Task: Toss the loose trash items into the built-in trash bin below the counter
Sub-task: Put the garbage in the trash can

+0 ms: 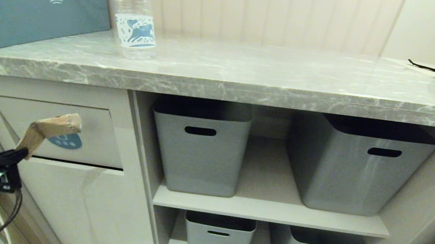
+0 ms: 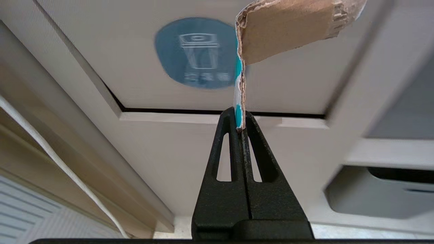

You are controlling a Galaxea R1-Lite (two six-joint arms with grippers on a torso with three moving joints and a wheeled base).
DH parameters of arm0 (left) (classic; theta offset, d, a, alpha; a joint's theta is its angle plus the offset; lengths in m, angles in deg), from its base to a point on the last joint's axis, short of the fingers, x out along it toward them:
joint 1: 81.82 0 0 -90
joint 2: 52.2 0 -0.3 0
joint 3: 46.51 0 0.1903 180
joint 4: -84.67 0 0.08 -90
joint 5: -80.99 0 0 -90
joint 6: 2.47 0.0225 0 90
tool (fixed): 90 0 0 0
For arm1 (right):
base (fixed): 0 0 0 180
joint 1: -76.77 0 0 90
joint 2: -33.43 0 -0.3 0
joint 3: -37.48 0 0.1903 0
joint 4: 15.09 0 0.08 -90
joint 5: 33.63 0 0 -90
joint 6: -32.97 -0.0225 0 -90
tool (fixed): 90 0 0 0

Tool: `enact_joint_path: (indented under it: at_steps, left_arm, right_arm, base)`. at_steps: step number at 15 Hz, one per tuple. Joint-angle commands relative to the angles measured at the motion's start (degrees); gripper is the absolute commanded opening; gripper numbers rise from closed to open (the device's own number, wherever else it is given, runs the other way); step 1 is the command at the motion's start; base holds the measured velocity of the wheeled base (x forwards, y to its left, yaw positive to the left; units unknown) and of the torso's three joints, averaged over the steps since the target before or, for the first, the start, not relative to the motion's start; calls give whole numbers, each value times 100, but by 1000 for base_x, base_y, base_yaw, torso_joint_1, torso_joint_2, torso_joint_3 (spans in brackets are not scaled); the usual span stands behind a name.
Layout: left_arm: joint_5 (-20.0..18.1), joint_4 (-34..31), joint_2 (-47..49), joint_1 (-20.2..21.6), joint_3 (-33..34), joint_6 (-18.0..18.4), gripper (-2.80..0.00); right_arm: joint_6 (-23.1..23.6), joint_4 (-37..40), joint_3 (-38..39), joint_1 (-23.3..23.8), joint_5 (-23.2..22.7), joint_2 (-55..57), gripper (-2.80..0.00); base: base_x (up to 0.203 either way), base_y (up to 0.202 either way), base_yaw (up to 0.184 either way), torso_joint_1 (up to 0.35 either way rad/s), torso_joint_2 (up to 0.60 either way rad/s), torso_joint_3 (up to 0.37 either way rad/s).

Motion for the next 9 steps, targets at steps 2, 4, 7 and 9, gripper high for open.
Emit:
enact_joint_path:
  at_steps: [2,4,7,9]
  left_arm:
    - [-5,357,1042,87,-213,19,-280]
    - [-6,525,1375,87,-285,22,-280]
    - [-5,658,1855,88,-538,20,-280]
    - [-5,758,2171,75,-732,16,-280]
  right_arm:
    - [5,-1,0,-2,-2,-4,-280]
    - [5,-1,0,-2,-2,-4,-280]
    - [5,-1,0,-2,-2,-4,-280]
    - [5,1,0,-2,-2,-4,-280]
  base:
    - [0,0,0,0,0,0]
    - [0,0,0,0,0,0]
    - [0,0,0,0,0,0]
    - [0,0,0,0,0,0]
